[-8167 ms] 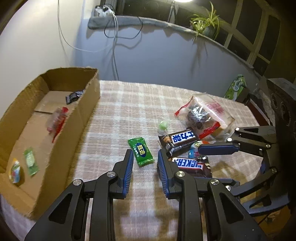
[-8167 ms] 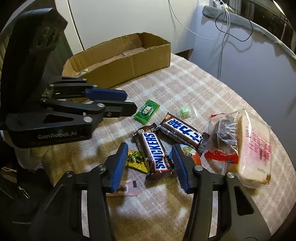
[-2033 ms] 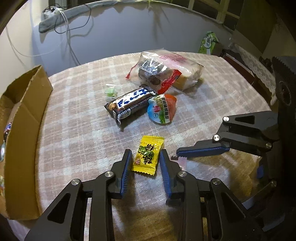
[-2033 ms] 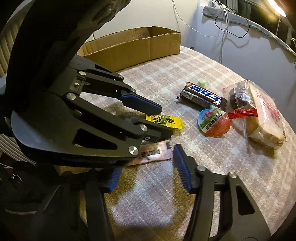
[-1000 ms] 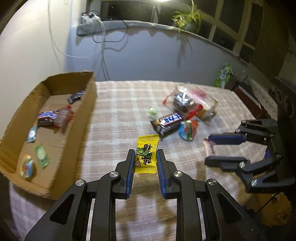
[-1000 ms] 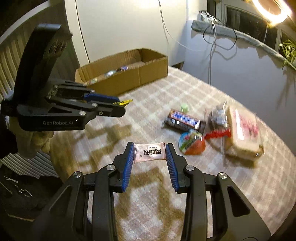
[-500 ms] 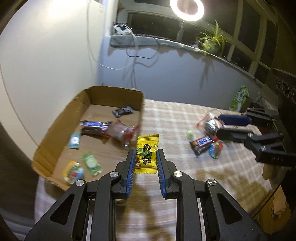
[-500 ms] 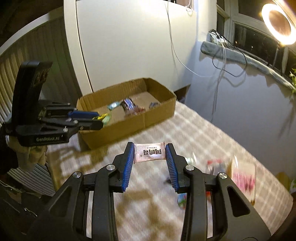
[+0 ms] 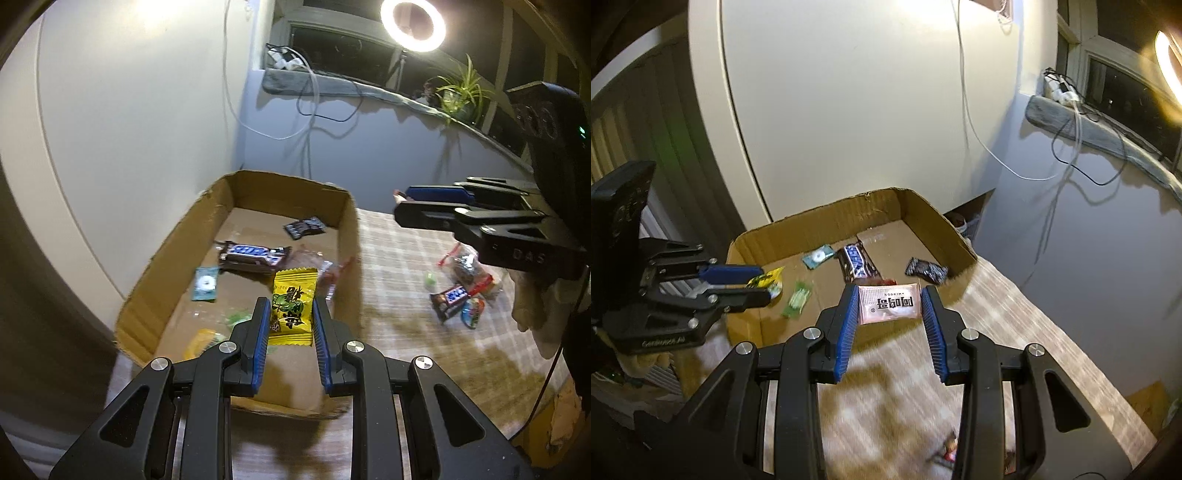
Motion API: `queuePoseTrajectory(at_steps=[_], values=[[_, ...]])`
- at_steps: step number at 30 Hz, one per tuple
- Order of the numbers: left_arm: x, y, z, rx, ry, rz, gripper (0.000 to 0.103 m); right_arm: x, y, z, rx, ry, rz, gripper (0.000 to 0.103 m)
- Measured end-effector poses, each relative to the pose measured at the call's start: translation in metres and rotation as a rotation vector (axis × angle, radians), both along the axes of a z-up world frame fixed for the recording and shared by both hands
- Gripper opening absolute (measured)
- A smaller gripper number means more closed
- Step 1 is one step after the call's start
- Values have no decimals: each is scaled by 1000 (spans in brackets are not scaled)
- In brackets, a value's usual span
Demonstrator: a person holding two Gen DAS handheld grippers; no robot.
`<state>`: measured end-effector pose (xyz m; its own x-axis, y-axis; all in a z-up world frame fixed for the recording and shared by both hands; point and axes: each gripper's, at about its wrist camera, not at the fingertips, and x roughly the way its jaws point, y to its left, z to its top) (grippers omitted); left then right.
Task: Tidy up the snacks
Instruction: 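Carry both candies over the box and open both grippers to release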
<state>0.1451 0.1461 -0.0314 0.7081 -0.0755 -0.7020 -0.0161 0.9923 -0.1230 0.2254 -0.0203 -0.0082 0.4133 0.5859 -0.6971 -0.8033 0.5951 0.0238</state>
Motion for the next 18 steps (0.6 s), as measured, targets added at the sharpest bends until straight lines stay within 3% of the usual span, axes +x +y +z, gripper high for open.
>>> queuePoseTrajectory(at_steps=[18], values=[[13, 15, -10, 85, 23, 52, 21, 53, 54, -33, -26, 89, 17, 37]])
